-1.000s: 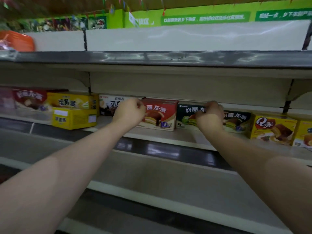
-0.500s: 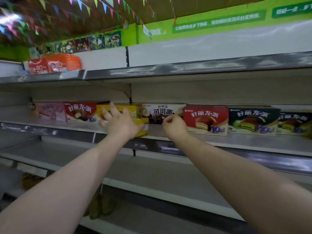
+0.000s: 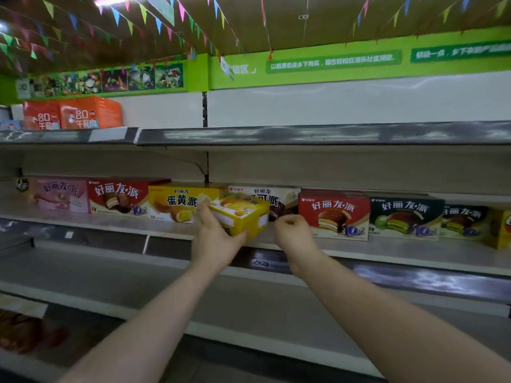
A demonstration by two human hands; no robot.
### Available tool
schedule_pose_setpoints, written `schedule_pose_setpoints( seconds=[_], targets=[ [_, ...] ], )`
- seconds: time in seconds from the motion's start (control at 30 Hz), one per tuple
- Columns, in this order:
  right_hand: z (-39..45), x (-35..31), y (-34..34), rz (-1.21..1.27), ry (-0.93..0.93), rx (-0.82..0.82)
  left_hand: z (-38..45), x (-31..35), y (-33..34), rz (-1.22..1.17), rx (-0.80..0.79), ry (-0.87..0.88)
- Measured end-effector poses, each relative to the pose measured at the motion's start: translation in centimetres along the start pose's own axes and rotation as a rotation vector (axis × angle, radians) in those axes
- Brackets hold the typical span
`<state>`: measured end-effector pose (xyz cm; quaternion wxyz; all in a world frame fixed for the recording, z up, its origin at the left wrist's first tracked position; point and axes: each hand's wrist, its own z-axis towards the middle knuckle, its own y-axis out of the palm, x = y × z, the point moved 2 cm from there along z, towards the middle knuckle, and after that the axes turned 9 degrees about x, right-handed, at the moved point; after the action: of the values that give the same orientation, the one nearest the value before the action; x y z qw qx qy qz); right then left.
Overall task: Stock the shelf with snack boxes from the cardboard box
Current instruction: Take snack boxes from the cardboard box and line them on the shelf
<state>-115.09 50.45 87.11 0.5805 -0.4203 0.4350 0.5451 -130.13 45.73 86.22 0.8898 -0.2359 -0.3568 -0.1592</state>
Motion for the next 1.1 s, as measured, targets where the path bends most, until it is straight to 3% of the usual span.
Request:
schedule_pose_setpoints(
  seconds=[0.1, 0.23, 0.5, 0.6, 0.67, 0.73, 0.83, 0.9, 1.0, 1.1],
  targets=[
    [-1.7, -0.1, -3.0, 0.375, 0.151, 0.013, -4.3, 2.3, 0.6, -0.42, -0.018, 0.069],
    [-7.0, 1.6, -9.8, 0.738, 0.302, 0.016, -10.3, 4.5, 3.4, -0.687, -0.226, 0.12],
    [-13.9, 6.3, -23.5, 0.589, 0.244, 0.246, -21.3, 9.4, 8.2, -0.775, -0.605, 0.22],
    [-15.8, 6.5, -27.7, 0.569, 0.187, 0.299, -25.1, 11.9, 9.4, -0.822, -0.629, 0.176],
    [-16.8, 6.3, -30.7, 0.541, 0.116, 0.365, -27.5, 13.8, 10.0, -0.841, -0.753, 0.051],
    [-18.0, 6.3, -34.4, 0.361, -0.01, 0.47, -30.1, 16.2, 10.8, -0.918, -0.921, -0.186],
    [-19.2, 6.9, -39.0, -0.163, -0.377, 0.49, -32.9, 19.5, 11.7, -0.978, -1.097, -0.589],
    [-20.0, 7.7, -42.0, -0.476, -0.604, 0.458, -35.2, 22.0, 12.3, -0.95, -1.158, -0.685],
    [-21.5, 9.4, -46.0, -0.768, -0.848, 0.437, -39.0, 25.8, 13.4, -0.991, -1.113, -0.795],
    [-23.2, 11.2, -49.4, -0.813, -0.942, 0.343, -42.3, 28.4, 14.5, -1.03, -0.957, -0.829]
  ],
)
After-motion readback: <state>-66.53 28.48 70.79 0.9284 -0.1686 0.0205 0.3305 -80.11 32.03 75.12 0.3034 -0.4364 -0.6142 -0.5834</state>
